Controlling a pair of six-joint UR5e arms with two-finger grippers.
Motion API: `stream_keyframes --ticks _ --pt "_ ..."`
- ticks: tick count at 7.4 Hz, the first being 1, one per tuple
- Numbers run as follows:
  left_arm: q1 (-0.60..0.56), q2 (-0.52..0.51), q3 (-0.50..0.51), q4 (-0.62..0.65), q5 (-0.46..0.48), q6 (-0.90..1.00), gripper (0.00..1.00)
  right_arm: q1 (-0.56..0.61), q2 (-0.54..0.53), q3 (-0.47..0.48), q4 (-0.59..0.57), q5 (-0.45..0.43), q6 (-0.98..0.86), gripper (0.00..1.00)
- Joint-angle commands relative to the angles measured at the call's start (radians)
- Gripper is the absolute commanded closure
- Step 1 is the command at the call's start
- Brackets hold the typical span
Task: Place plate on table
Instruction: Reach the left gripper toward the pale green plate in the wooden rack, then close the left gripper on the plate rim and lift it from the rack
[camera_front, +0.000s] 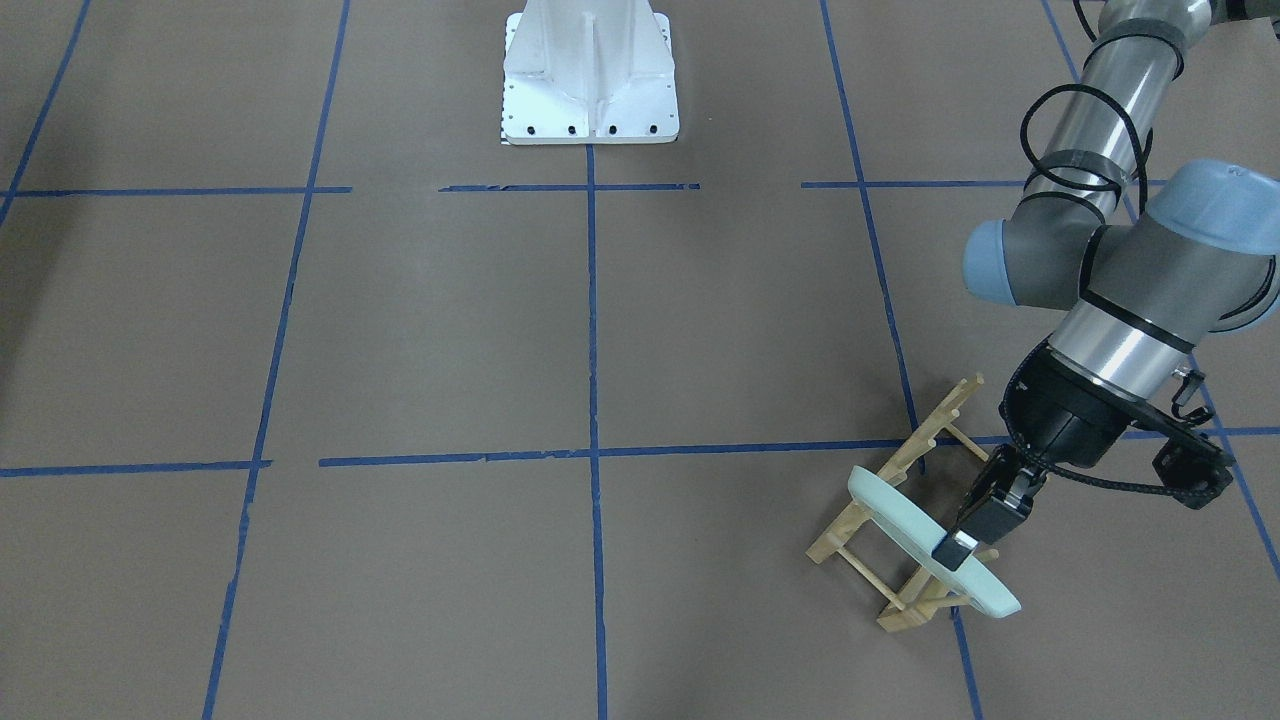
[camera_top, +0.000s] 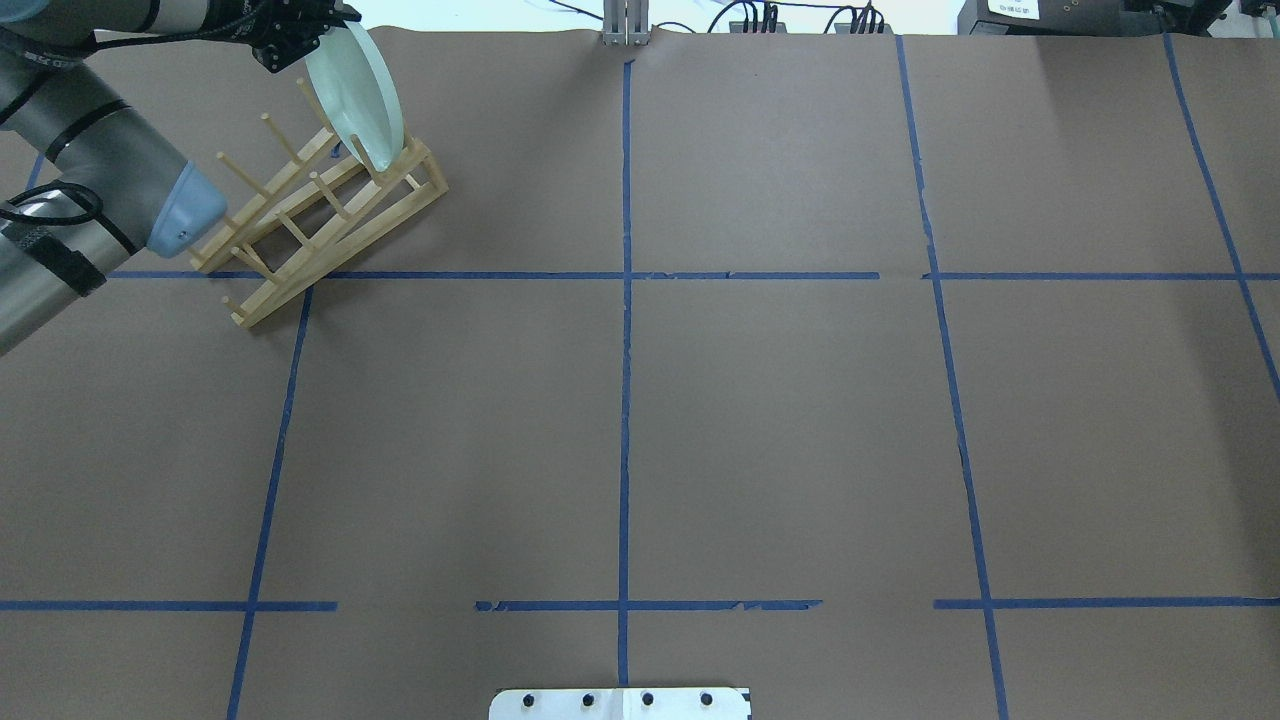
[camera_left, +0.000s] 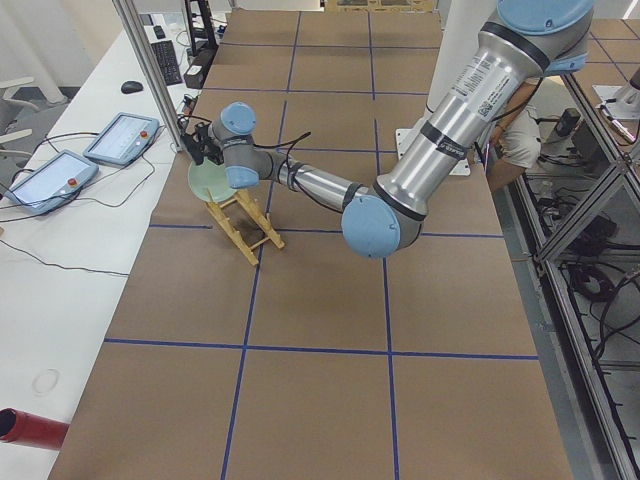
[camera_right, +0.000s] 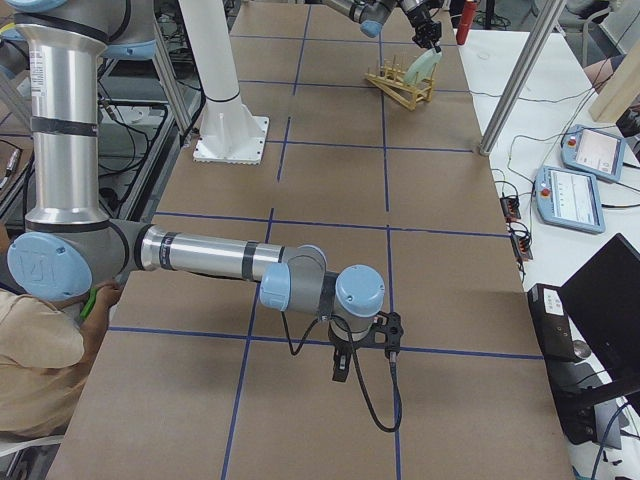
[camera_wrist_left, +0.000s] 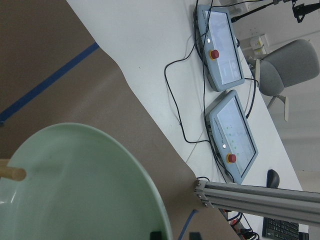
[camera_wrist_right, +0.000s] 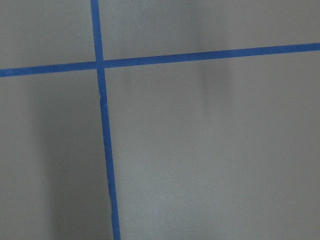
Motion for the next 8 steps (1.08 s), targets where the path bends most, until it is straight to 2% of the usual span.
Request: stream_keyframes --ticks 1,3,4,5,6,8 --pt "-0.015 0.009 -0.146 0.113 -0.024 0.005 1.00 0.000 0.000 0.000 0.000 0.000 0.000 0.00" --pt "-0.040 0.009 -0.349 0.329 -0.043 0.003 1.00 0.000 0.000 0.000 0.000 0.000 0.000 0.00" --pt "-0.033 -0.001 -0.404 0.438 -0.044 -0.009 1.00 0.000 0.000 0.000 0.000 0.000 0.000 0.00" --pt "0.077 -0.014 -0.449 0.615 -0.038 -0.002 1.00 0.000 0.000 0.000 0.000 0.000 0.000 0.00" --pt "0.165 -0.074 -0.449 0.831 -0.028 0.061 1.00 0.000 0.002 0.000 0.000 0.000 0.000 0.00" --pt "0.345 -0.156 -0.435 1.160 0.095 0.215 1.00 0.000 0.002 0.000 0.000 0.000 0.000 0.00"
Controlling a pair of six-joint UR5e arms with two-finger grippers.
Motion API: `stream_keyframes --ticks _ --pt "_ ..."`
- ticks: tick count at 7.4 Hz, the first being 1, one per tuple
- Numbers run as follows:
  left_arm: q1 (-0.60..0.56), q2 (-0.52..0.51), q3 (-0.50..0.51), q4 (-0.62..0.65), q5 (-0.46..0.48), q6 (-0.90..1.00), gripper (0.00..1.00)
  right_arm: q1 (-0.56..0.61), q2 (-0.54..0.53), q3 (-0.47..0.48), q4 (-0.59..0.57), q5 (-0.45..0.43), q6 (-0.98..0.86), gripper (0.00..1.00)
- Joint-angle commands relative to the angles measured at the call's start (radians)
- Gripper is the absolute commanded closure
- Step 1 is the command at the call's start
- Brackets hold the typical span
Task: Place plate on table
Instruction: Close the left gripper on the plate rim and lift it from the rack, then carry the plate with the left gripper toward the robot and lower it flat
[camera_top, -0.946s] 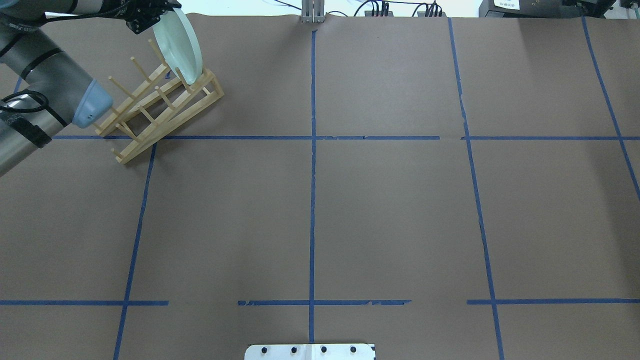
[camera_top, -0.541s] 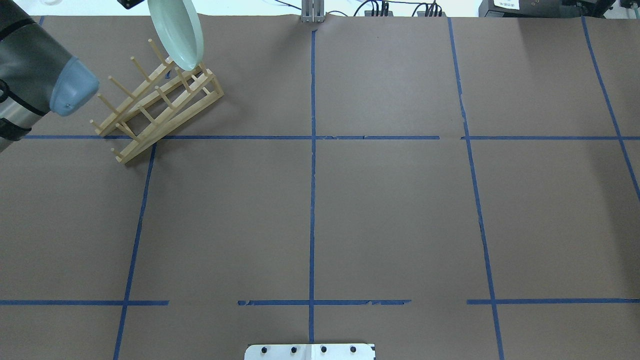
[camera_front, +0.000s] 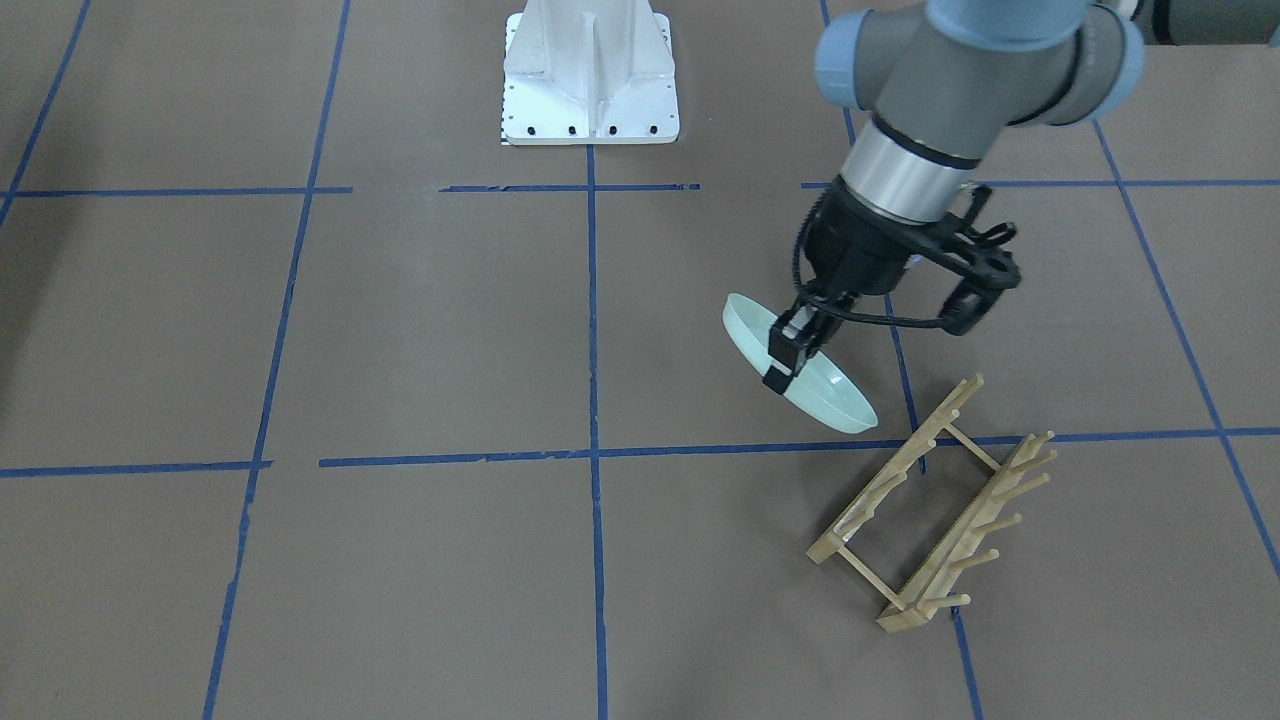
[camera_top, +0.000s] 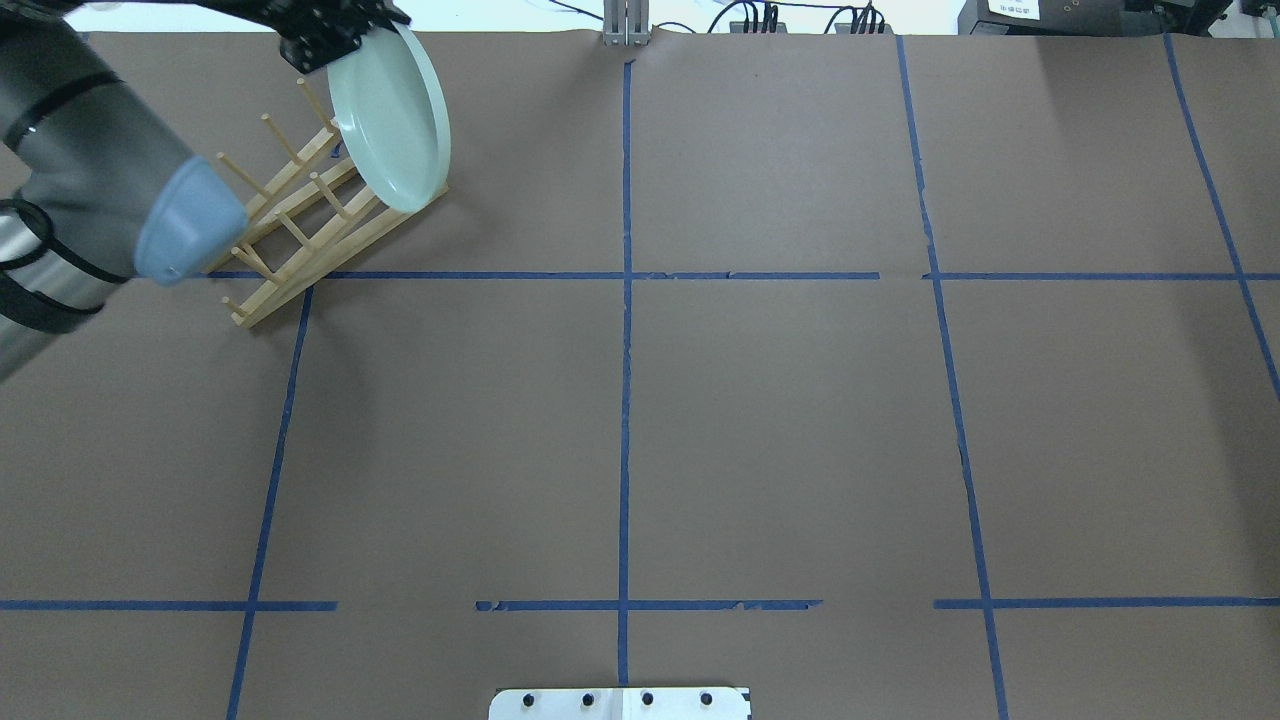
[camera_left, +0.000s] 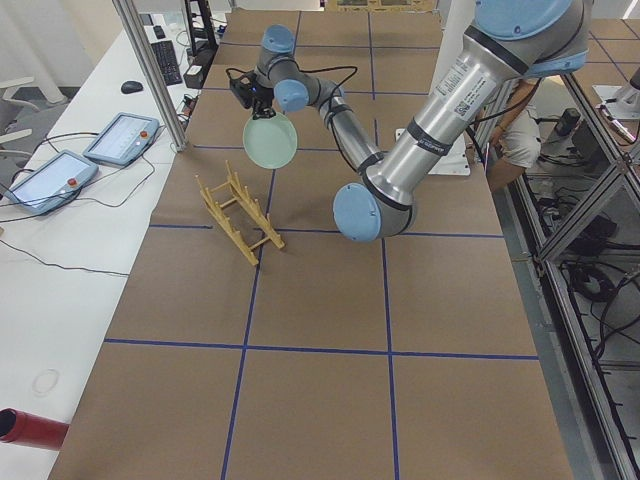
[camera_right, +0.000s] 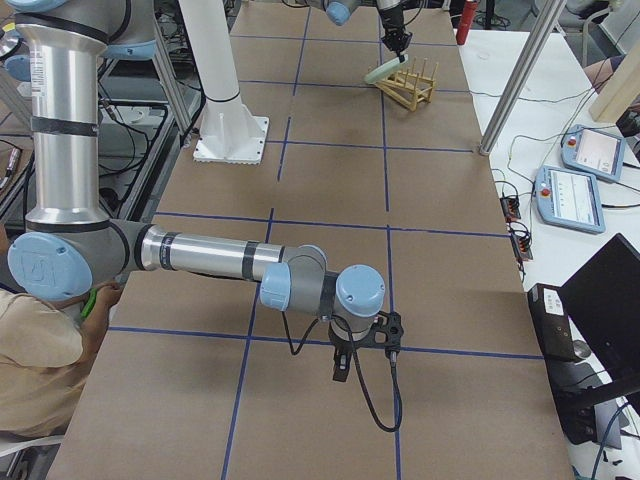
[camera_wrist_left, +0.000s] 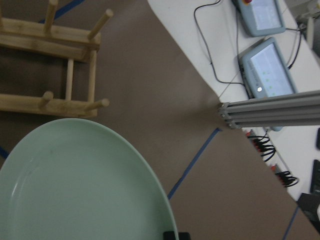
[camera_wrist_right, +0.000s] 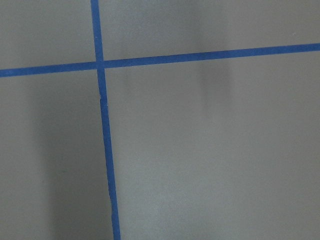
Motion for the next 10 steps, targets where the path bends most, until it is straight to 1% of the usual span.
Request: stream_keyframes --ticks 1,2,3,4,5,6,7,8,9,10 --pt "0.208 -0.063 0.050 0.312 0.091 0.135 1.00 0.000 -0.001 0.000 0.000 0.000 0.000 0.00" --pt "0.253 -0.101 0.134 0.378 0.100 0.215 1.00 0.000 -0.001 0.000 0.000 0.000 0.000 0.00" --pt "0.287 -0.138 0.223 0.406 0.100 0.261 1.00 0.000 -0.001 0.000 0.000 0.000 0.000 0.00" --pt "0.344 -0.135 0.262 0.406 0.138 0.262 1.00 0.000 -0.001 0.000 0.000 0.000 0.000 0.00" --pt "0.350 -0.138 0.270 0.405 0.195 0.263 1.00 0.000 -0.001 0.000 0.000 0.000 0.000 0.00" --pt "0.350 -0.134 0.264 0.409 0.200 0.319 0.01 0.000 -0.001 0.000 0.000 0.000 0.000 0.00" --pt "0.325 -0.138 0.228 0.411 0.200 0.458 0.00 0.000 -0.001 0.000 0.000 0.000 0.000 0.00" --pt "0.250 -0.140 0.162 0.412 0.197 0.516 0.00 0.000 -0.001 0.000 0.000 0.000 0.000 0.00" --pt "0.178 -0.142 0.120 0.412 0.192 0.576 0.00 0.000 -0.001 0.000 0.000 0.000 0.000 0.00" --pt "0.054 -0.111 0.027 0.429 0.185 0.704 0.00 0.000 -0.001 0.000 0.000 0.000 0.000 0.00"
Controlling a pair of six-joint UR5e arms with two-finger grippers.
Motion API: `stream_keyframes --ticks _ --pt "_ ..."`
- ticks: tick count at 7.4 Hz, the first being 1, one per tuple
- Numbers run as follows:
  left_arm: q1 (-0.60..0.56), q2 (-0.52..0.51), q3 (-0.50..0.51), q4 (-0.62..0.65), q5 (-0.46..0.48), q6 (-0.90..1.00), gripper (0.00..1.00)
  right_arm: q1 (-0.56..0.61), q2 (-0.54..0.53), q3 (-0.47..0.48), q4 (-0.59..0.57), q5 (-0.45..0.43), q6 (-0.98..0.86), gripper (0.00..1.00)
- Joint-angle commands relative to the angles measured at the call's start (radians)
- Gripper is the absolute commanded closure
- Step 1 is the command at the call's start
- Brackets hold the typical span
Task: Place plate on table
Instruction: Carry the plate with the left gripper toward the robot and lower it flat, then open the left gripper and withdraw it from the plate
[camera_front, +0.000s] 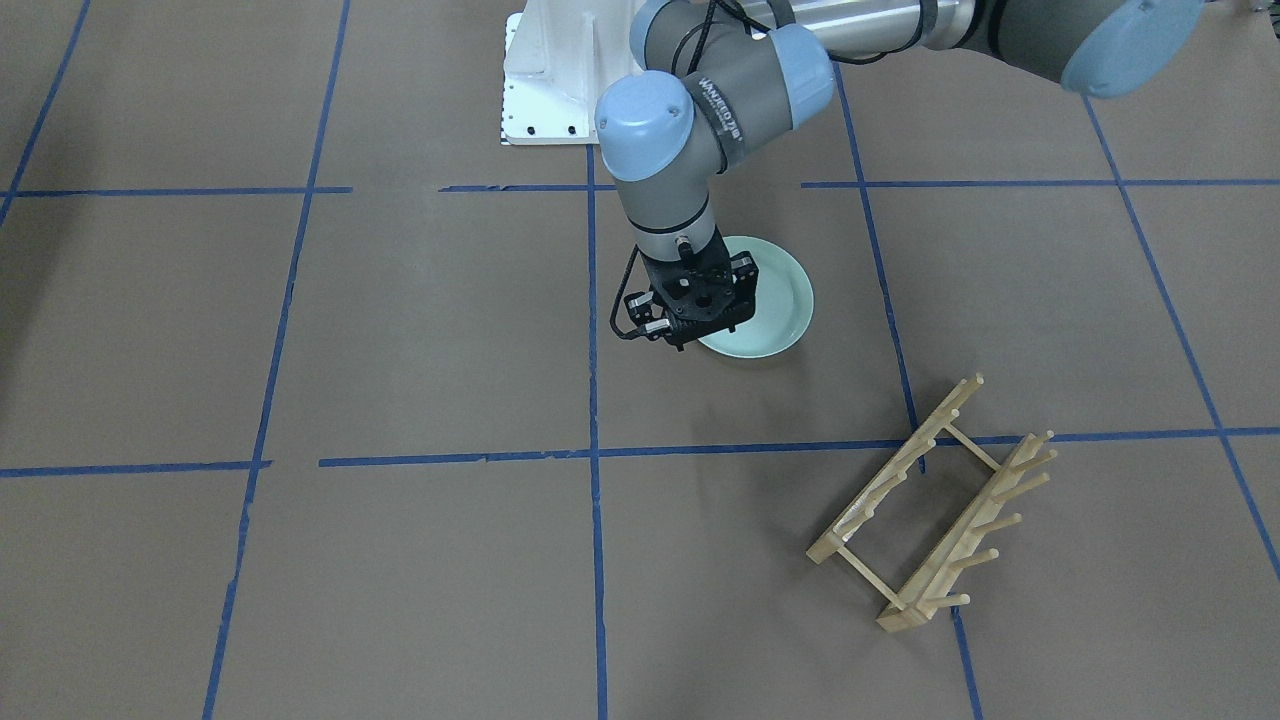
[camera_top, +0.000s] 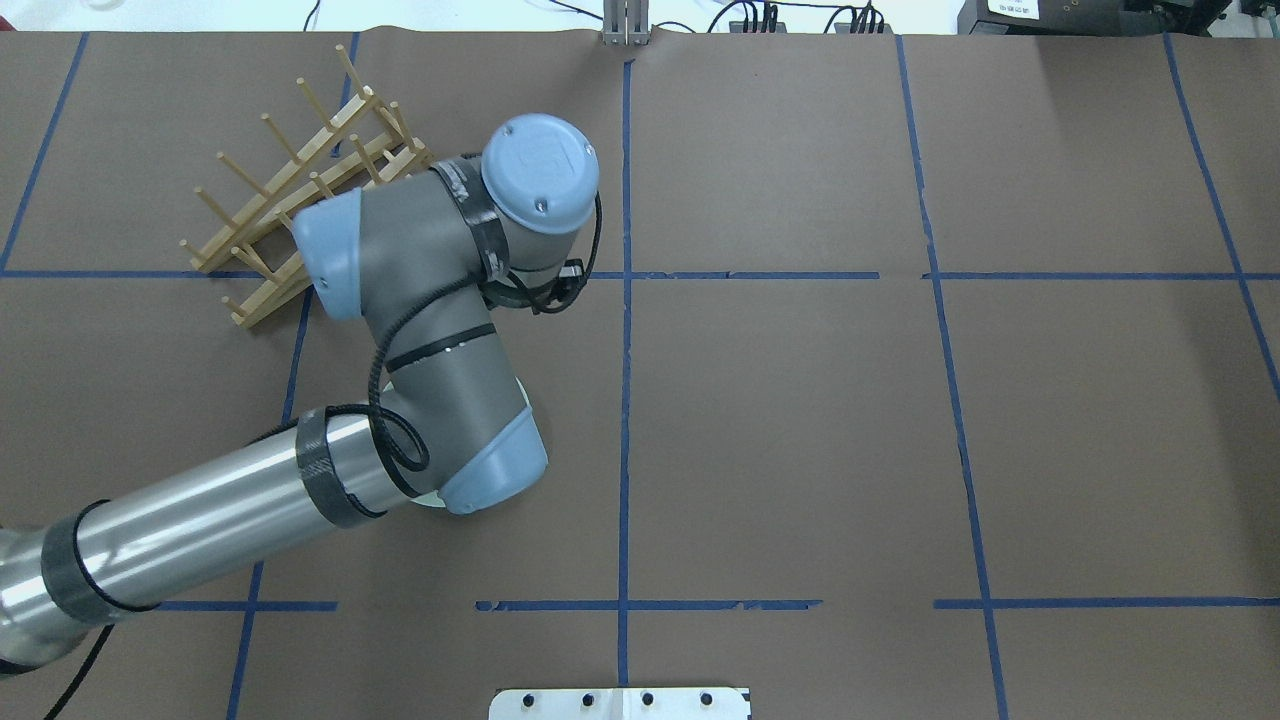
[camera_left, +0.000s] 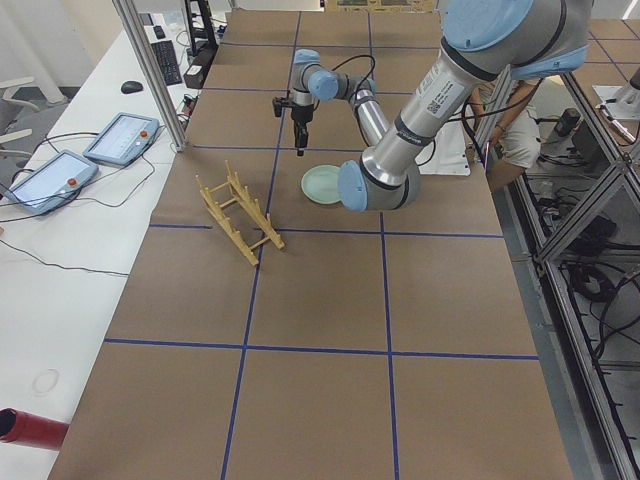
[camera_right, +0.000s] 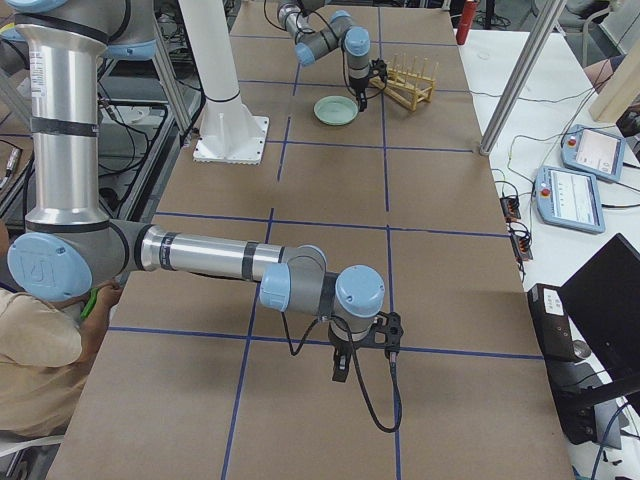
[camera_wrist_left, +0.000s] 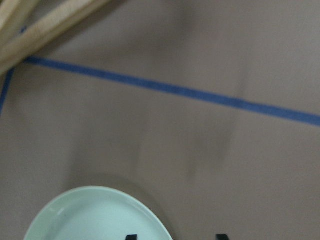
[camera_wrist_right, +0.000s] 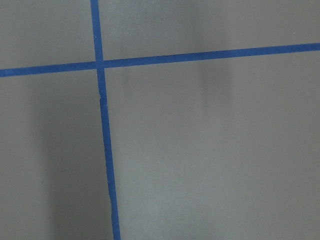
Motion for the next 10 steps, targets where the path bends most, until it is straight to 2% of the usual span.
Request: stream_keyframes --ticks 1,2,4,6,7,8,9,10 --pt "-0.261 0.085 -0.115 0.006 -0.134 0.314 0.00 0.000 0.000 0.000 0.000 0.000 0.000 0.00" --pt "-0.414 0.188 -0.151 -0.017 -0.287 0.533 0.00 0.000 0.000 -0.002 0.000 0.000 0.000 0.00" --pt "-0.649 0.393 -0.190 -0.028 -0.401 0.923 0.00 0.000 0.000 0.000 0.000 0.000 0.000 0.00" --pt "-0.920 0.642 -0.161 -0.046 -0.521 1.317 0.00 0.000 0.000 -0.002 0.000 0.000 0.000 0.00" --pt "-1.025 0.798 -0.094 -0.148 -0.579 1.507 0.00 0.000 0.000 -0.002 0.000 0.000 0.000 0.00" --pt "-1.044 0.909 -0.025 -0.319 -0.653 1.539 0.00 0.000 0.000 -0.002 0.000 0.000 0.000 0.00" --pt "-1.043 0.969 0.009 -0.395 -0.649 1.538 0.00 0.000 0.002 -0.002 0.000 0.000 0.000 0.00" --pt "-1.043 0.974 0.044 -0.416 -0.646 1.538 0.00 0.000 0.000 0.000 0.000 0.000 0.000 0.00"
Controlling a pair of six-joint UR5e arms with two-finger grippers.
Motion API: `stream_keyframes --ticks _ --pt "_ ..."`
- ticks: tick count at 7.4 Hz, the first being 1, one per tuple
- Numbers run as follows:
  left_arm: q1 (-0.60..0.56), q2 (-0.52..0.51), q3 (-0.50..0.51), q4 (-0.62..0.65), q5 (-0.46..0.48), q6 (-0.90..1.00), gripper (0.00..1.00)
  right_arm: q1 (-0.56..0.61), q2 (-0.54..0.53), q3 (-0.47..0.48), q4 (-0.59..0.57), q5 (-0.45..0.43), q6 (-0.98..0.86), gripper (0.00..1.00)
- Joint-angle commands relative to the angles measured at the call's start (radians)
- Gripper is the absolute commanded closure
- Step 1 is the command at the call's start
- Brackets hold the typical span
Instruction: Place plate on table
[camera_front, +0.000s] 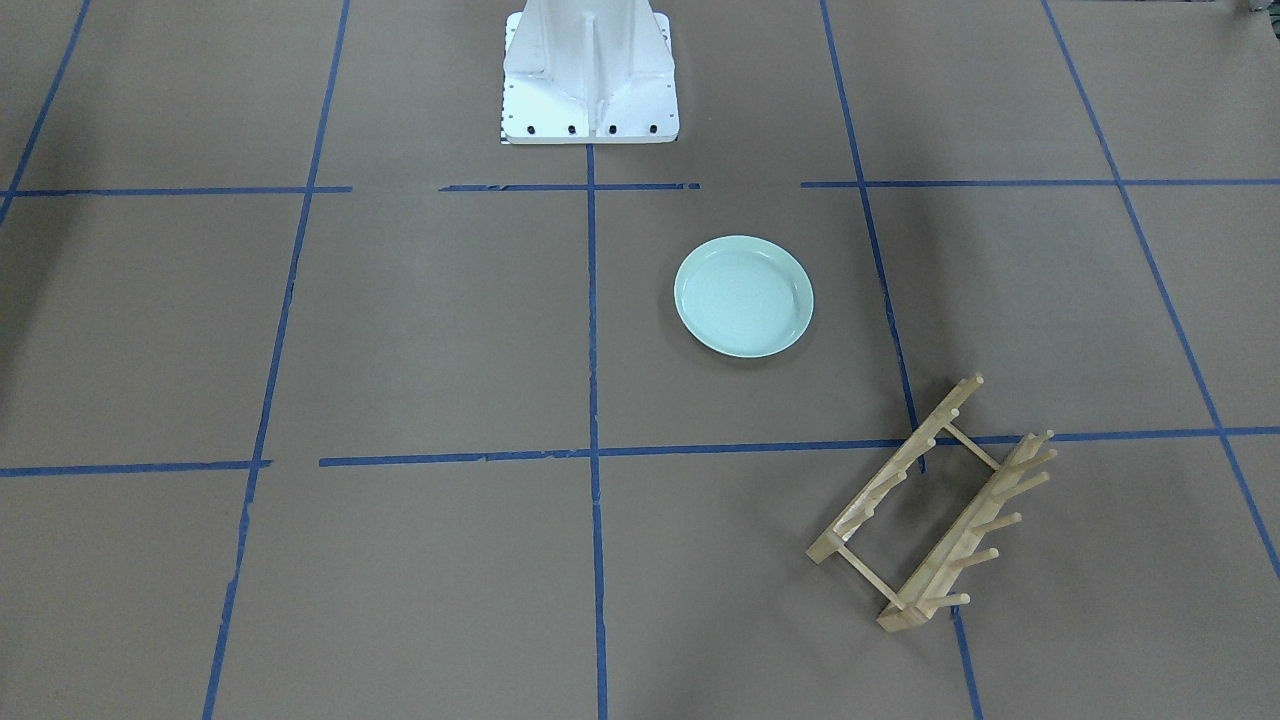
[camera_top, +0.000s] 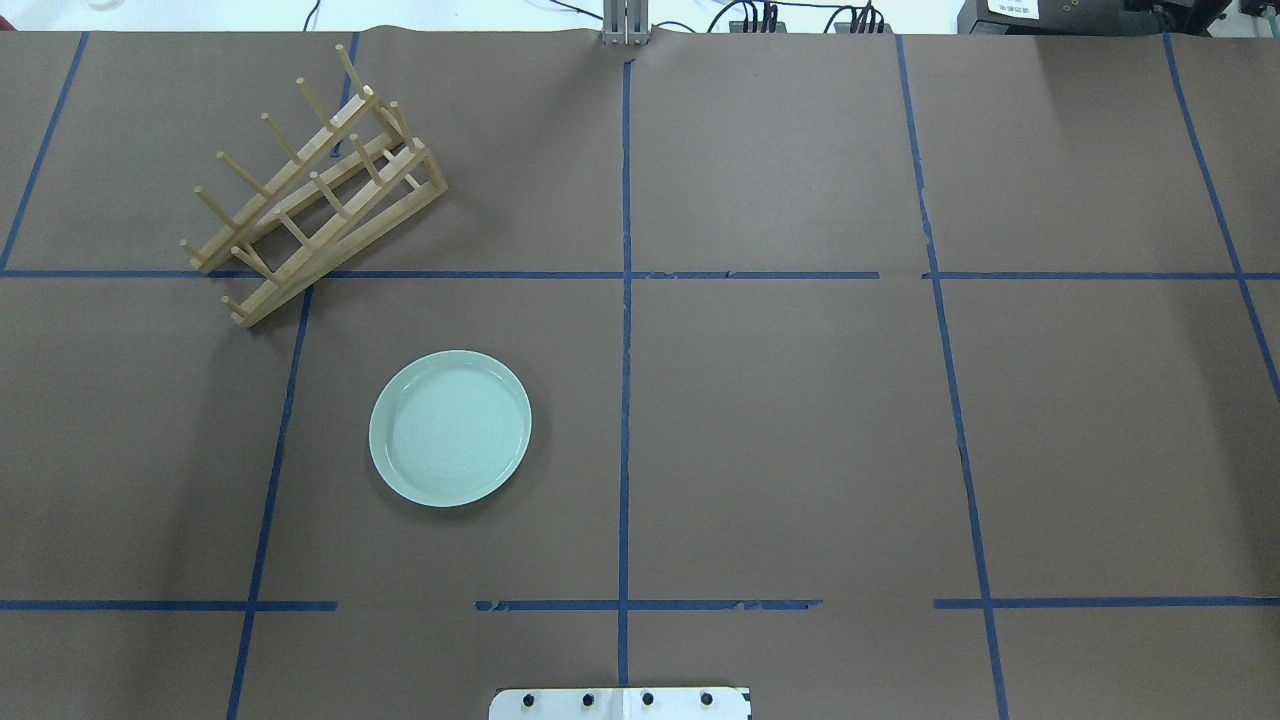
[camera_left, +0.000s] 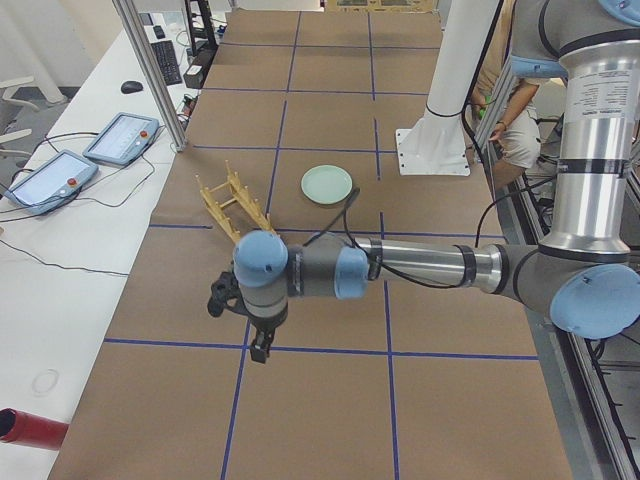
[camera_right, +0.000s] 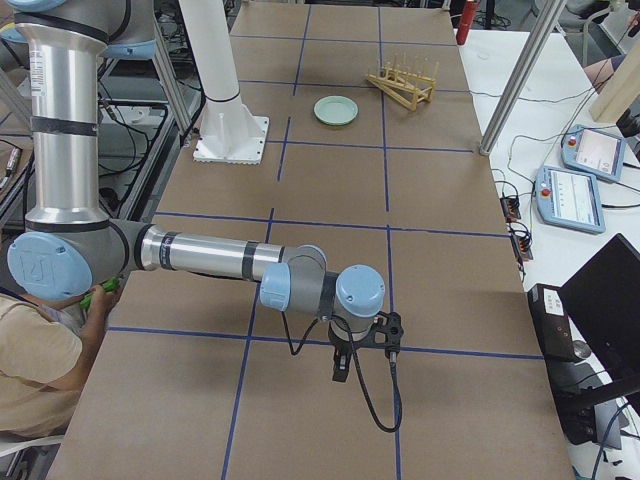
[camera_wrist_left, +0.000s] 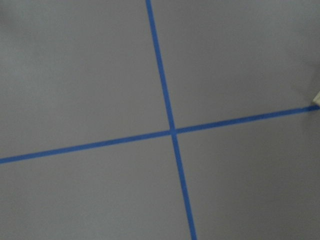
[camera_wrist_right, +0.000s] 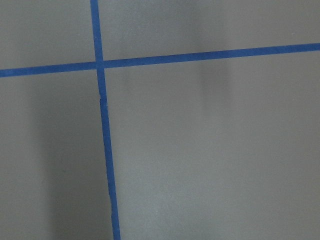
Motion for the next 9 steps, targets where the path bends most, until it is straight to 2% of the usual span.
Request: stream_keyframes --ticks 1,2,3,5,7,9 --pt "-0.010 0.042 0.024 -0.067 -0.009 -0.073 0.00 0.000 -0.001 0.000 0.000 0.000 0.000 0.00" --pt "-0.009 0.030 -0.069 -0.062 -0.004 -0.221 0.00 0.000 0.001 0.000 0.000 0.000 0.000 0.00" --pt "-0.004 0.030 -0.127 -0.050 -0.003 -0.291 0.00 0.000 0.000 0.001 0.000 0.000 0.000 0.00" --pt "0.031 0.024 -0.119 -0.021 0.031 -0.316 0.00 0.000 -0.001 0.000 0.000 0.000 0.000 0.00" --pt "0.031 0.025 -0.084 -0.024 0.031 -0.316 0.00 0.000 0.000 0.000 0.000 0.000 0.000 0.00" --pt "0.034 0.030 -0.093 0.011 0.030 -0.318 0.00 0.000 -0.001 0.000 0.000 0.000 0.000 0.00"
